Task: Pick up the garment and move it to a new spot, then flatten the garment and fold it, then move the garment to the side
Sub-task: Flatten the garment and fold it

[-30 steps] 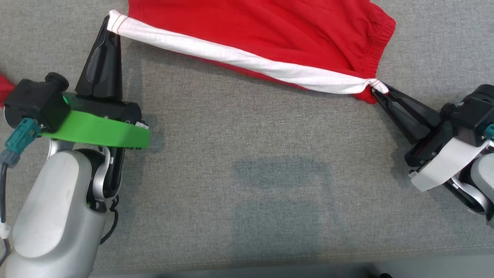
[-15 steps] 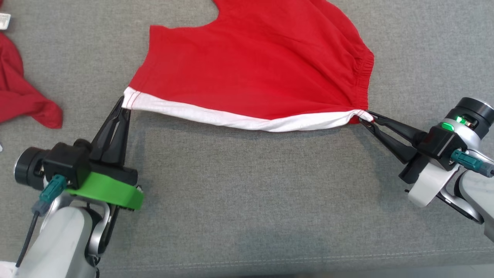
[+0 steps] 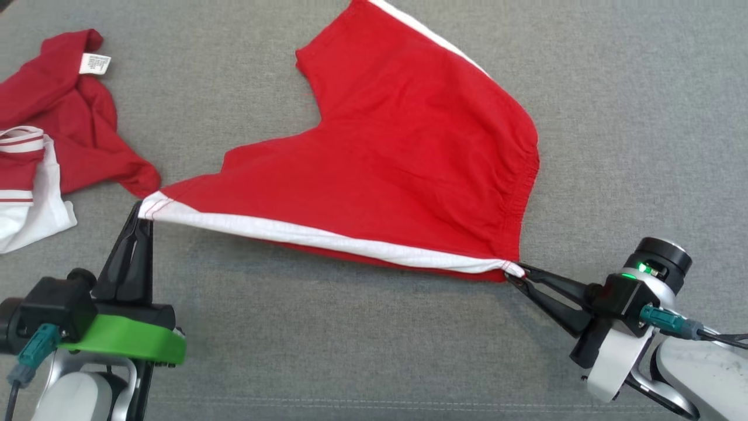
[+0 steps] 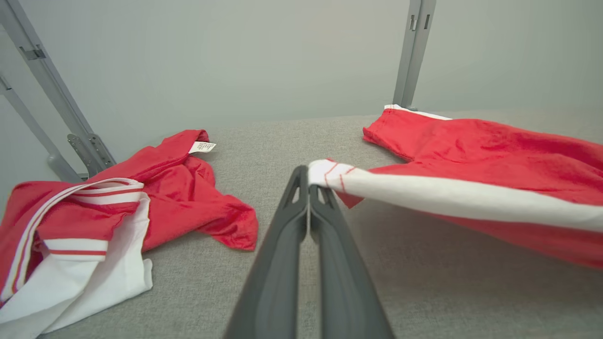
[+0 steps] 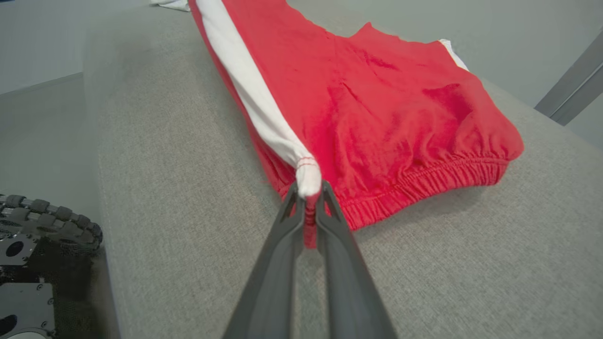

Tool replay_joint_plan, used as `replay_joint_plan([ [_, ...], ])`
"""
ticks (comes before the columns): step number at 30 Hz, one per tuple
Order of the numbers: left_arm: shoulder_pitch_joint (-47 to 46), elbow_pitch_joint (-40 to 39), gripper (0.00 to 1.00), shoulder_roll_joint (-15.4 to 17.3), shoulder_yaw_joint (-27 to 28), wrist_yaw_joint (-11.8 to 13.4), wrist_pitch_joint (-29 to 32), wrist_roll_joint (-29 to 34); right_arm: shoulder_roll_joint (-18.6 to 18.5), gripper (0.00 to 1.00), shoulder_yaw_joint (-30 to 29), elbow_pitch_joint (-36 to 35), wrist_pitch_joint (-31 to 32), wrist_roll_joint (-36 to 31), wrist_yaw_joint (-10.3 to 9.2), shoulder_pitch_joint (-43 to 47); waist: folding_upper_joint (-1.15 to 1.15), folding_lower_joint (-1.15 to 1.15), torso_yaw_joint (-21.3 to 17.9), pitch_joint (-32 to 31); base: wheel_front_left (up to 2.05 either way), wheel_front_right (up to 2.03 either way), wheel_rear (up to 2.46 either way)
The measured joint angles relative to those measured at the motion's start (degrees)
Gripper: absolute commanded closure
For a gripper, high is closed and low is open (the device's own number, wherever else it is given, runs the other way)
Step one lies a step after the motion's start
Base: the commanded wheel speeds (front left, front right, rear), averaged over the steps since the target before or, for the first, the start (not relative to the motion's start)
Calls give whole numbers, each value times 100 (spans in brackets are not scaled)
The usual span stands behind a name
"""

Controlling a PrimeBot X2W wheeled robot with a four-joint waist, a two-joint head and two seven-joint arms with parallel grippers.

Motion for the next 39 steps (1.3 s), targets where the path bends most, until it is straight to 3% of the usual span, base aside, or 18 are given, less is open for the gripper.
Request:
replay_joint_plan([
  [8, 690, -209, 100, 75, 170, 24, 147, -99, -99, 100, 56, -68, 0, 19, 7, 136, 0, 0, 128, -288, 0, 0, 0],
  [15, 963, -210, 100, 188, 331, 29, 188, 26, 87, 100, 391, 0, 0, 70, 57, 475, 0, 0, 119, -302, 0, 0, 0],
  [32, 1350, 316, 100, -53, 275, 68, 256, 41, 200, 100, 815, 326, 8, -88, 107, 545, 0, 0, 130, -413, 0, 0, 0],
  [34, 1347, 392, 100, -88, 269, 75, 254, 40, 270, 95, 900, 345, 9, -156, 108, 511, 0, 0, 133, -440, 0, 0, 0],
  [35, 1345, 447, 100, -110, 260, 75, 254, 40, 294, 88, 951, 357, 9, -201, 108, 489, 0, 0, 133, -455, 0, 0, 0],
  [37, 1344, 586, 100, -137, 182, 77, 260, 37, 332, 51, 1014, 381, 10, -299, 108, 441, 0, 0, 129, -484, 0, 0, 0],
  [38, 1344, 658, 100, -163, 151, 77, 261, 32, 363, 25, 1045, 398, 10, -339, 108, 415, 0, 0, 128, -499, 0, 0, 0],
  [39, 1344, 736, 85, -170, 102, 71, 271, 33, 412, 0, 1069, 411, 10, -359, 109, 405, 0, 0, 126, -515, 0, 0, 0],
])
